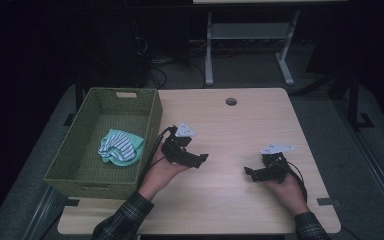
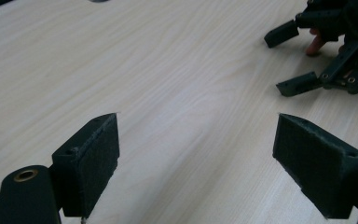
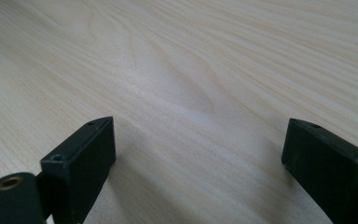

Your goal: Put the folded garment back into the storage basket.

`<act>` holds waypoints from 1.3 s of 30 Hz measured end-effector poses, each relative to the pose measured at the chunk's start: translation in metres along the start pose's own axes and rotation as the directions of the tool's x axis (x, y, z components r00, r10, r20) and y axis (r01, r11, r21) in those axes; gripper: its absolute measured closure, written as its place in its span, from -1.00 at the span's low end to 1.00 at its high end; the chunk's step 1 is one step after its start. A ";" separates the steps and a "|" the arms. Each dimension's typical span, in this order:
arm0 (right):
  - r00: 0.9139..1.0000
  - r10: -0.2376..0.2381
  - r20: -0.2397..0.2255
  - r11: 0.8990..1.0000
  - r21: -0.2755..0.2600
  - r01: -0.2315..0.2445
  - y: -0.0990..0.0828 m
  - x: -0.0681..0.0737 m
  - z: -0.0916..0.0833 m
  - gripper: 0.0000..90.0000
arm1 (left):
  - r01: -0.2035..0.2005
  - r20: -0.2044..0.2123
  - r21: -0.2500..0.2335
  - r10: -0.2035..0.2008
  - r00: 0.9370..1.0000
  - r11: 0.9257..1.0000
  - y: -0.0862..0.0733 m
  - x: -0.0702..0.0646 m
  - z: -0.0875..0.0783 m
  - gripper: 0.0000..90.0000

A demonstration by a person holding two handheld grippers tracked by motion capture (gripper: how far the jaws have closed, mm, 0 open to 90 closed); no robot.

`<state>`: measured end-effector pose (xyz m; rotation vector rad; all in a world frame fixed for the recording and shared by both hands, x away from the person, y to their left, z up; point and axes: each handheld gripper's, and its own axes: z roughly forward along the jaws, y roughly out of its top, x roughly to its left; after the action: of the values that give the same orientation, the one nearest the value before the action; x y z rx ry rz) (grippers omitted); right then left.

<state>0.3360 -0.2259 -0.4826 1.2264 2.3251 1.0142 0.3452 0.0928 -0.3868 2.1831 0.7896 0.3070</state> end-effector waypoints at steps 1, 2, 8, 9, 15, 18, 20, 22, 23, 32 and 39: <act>1.000 -0.004 0.001 1.000 0.001 0.004 0.000 0.000 0.000 -0.80 | -0.006 0.001 0.004 0.006 1.000 1.000 -0.002 -0.002 0.003 -0.69; 1.000 0.000 0.000 1.000 0.001 0.000 0.000 0.000 0.000 -0.80 | -0.008 0.002 0.010 0.008 1.000 1.000 -0.004 -0.003 0.006 -0.69; 1.000 0.000 0.000 1.000 0.000 0.000 0.000 0.000 0.000 -0.80 | -0.016 0.000 0.030 0.016 1.000 0.999 -0.013 -0.007 0.019 -0.69; 1.000 -0.001 0.000 1.000 0.000 0.001 0.000 0.000 0.000 -0.80 | -0.020 0.000 0.031 0.020 1.000 0.999 -0.014 -0.007 0.021 -0.69; 1.000 -0.001 0.000 1.000 0.001 0.001 0.000 0.000 0.000 -0.80 | -0.025 -0.004 0.046 0.025 1.000 0.999 -0.024 -0.011 0.035 -0.69; 1.000 -0.001 0.000 1.000 0.001 0.001 0.000 0.000 0.000 -0.80 | -0.027 0.000 0.064 0.027 1.000 0.998 -0.028 -0.013 0.042 -0.69; 1.000 -0.001 0.000 1.000 0.000 0.001 0.000 0.000 0.000 -0.80 | -0.032 0.002 0.076 0.032 0.999 0.997 -0.030 -0.013 0.045 -0.69; 1.000 -0.001 0.000 1.000 0.001 0.001 0.000 0.000 0.000 -0.80 | -0.031 0.000 0.085 0.031 1.000 0.996 -0.034 -0.014 0.050 -0.69; 1.000 -0.001 0.000 1.000 0.000 0.001 0.000 0.000 0.000 -0.80 | -0.035 -0.003 0.094 0.035 0.999 0.995 -0.035 -0.013 0.052 -0.69; 1.000 -0.001 0.000 1.000 0.001 0.001 0.000 0.000 0.000 -0.80 | -0.045 -0.020 0.136 0.048 0.999 0.990 -0.045 -0.012 0.065 -0.69; 1.000 -0.001 0.000 1.000 0.001 0.001 0.000 0.000 0.000 -0.80 | -0.048 -0.025 0.135 0.052 0.998 0.990 -0.050 -0.011 0.070 -0.71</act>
<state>0.3360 -0.2260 -0.4825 1.2255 2.3257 1.0132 0.3463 0.0698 -0.4702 2.3323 0.7922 0.3186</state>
